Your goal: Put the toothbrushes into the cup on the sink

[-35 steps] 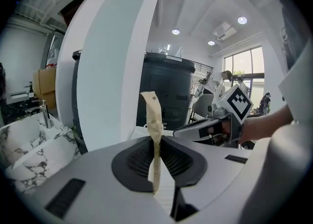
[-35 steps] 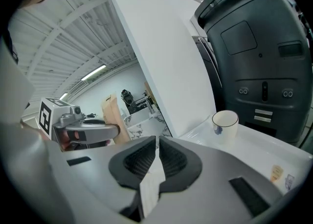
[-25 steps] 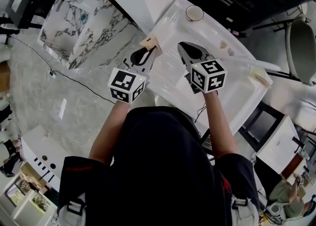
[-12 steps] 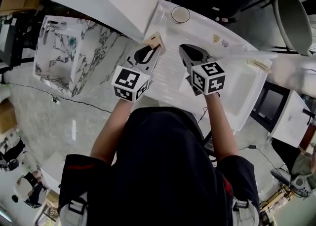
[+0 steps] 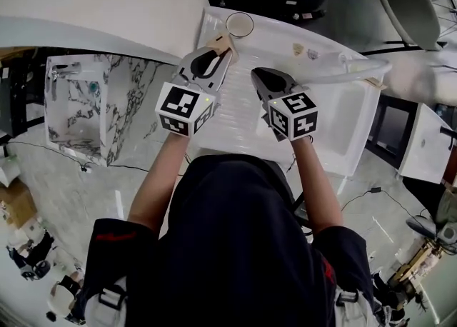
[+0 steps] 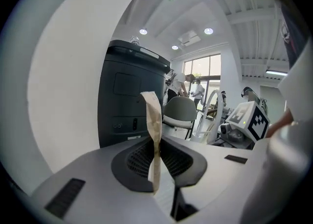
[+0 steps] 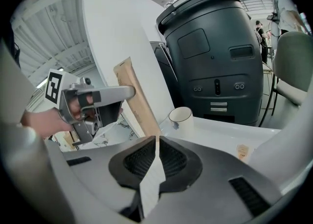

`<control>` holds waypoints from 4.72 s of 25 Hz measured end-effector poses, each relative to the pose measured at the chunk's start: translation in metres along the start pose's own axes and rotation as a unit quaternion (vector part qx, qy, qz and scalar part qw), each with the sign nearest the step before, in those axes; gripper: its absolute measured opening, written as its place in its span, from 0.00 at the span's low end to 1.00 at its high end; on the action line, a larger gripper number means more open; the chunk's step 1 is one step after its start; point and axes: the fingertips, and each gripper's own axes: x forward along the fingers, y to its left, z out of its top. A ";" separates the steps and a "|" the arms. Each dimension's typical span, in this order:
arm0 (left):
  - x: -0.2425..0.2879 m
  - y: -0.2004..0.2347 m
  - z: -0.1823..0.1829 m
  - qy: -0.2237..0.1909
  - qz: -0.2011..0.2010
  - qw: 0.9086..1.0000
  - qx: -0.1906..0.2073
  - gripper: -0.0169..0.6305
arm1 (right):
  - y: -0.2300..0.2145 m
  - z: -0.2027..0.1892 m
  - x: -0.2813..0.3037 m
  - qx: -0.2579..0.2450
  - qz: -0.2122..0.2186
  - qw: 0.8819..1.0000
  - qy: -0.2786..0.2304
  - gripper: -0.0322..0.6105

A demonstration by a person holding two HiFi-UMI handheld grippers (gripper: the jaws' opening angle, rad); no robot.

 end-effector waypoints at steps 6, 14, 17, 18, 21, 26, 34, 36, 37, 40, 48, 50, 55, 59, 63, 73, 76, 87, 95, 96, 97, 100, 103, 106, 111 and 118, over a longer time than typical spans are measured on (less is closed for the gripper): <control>0.026 0.009 0.022 -0.011 -0.025 1.000 0.015 0.09 | -0.007 -0.004 0.001 0.012 -0.014 1.000 0.003 0.12; 0.053 0.020 0.048 -0.027 -0.039 0.998 0.028 0.09 | -0.007 -0.002 0.008 0.023 -0.013 1.000 0.006 0.12; 0.060 0.028 0.050 -0.029 -0.035 0.999 0.028 0.10 | -0.006 -0.004 0.010 0.026 -0.013 1.000 0.009 0.12; 0.062 0.030 0.050 -0.029 -0.033 0.999 0.028 0.09 | -0.006 -0.004 0.010 0.026 -0.013 1.000 0.010 0.12; 0.067 0.035 0.046 -0.027 -0.029 0.999 0.027 0.10 | -0.008 -0.005 0.011 0.028 -0.014 0.999 0.012 0.12; 0.072 0.038 0.037 -0.021 -0.027 0.999 0.022 0.09 | -0.008 -0.006 0.011 0.031 -0.013 0.999 0.015 0.12; 0.079 0.042 0.019 -0.013 -0.025 0.999 0.015 0.10 | -0.009 -0.004 0.012 0.039 -0.011 0.999 0.014 0.12; 0.080 0.041 0.013 -0.008 -0.027 1.000 0.009 0.10 | -0.010 -0.004 0.012 0.040 -0.011 0.999 0.013 0.12; 0.081 0.041 0.010 -0.004 -0.027 1.000 0.005 0.09 | -0.009 -0.004 0.012 0.041 -0.011 0.999 0.013 0.12; 0.081 0.038 0.000 0.009 -0.028 1.000 0.002 0.09 | -0.008 -0.003 0.011 0.041 -0.011 0.999 0.013 0.12; 0.082 0.037 -0.019 0.037 -0.031 0.999 -0.007 0.10 | -0.007 -0.004 0.011 0.044 -0.009 0.999 0.009 0.12; 0.082 0.037 -0.023 0.042 -0.030 0.999 -0.009 0.10 | -0.006 -0.004 0.011 0.044 -0.008 0.999 0.009 0.12; 0.081 0.040 -0.031 0.051 -0.020 0.998 -0.026 0.18 | -0.005 -0.006 0.013 0.046 -0.006 0.999 0.010 0.12; 0.079 0.038 -0.031 0.053 -0.022 0.998 -0.031 0.23 | -0.004 -0.005 0.014 0.046 -0.005 0.999 0.010 0.12; 0.077 0.038 -0.033 0.053 -0.020 0.998 -0.028 0.24 | -0.002 -0.005 0.015 0.044 -0.003 0.999 0.009 0.12; 0.066 0.034 -0.028 0.043 -0.012 0.999 -0.027 0.24 | 0.001 -0.004 0.011 0.037 0.003 0.999 0.005 0.12; 0.061 0.028 -0.027 0.041 -0.011 0.999 -0.024 0.24 | 0.001 -0.004 0.007 0.033 0.005 0.999 0.003 0.12; 0.039 0.019 -0.023 0.032 0.026 0.999 -0.027 0.24 | 0.004 0.000 -0.003 0.012 0.030 0.999 -0.004 0.12; 0.017 0.000 -0.029 0.021 0.032 0.998 -0.040 0.23 | 0.012 0.003 -0.013 -0.008 0.052 0.999 -0.011 0.12; 0.015 -0.003 -0.030 0.019 0.035 0.998 -0.038 0.21 | 0.012 0.003 -0.016 -0.011 0.055 0.998 -0.012 0.12; 0.012 -0.007 -0.030 0.017 0.041 0.998 -0.036 0.20 | 0.013 0.003 -0.018 -0.014 0.059 0.998 -0.013 0.12; 0.004 -0.017 -0.032 0.009 0.055 0.998 -0.035 0.15 | 0.015 0.002 -0.025 -0.027 0.069 0.997 -0.015 0.12; -0.003 -0.027 -0.034 0.004 0.067 0.997 -0.032 0.12 | 0.018 0.003 -0.031 -0.039 0.080 0.996 -0.020 0.12; -0.010 -0.038 -0.037 0.003 0.078 0.997 -0.028 0.10 | 0.022 0.004 -0.036 -0.050 0.090 0.994 -0.025 0.12; -0.022 -0.053 -0.033 -0.014 0.086 0.996 -0.027 0.07 | 0.023 0.004 -0.042 -0.069 0.099 0.992 -0.027 0.12; -0.032 -0.069 -0.039 -0.008 0.074 0.997 -0.025 0.06 | 0.025 0.003 -0.049 -0.077 0.098 0.992 -0.031 0.12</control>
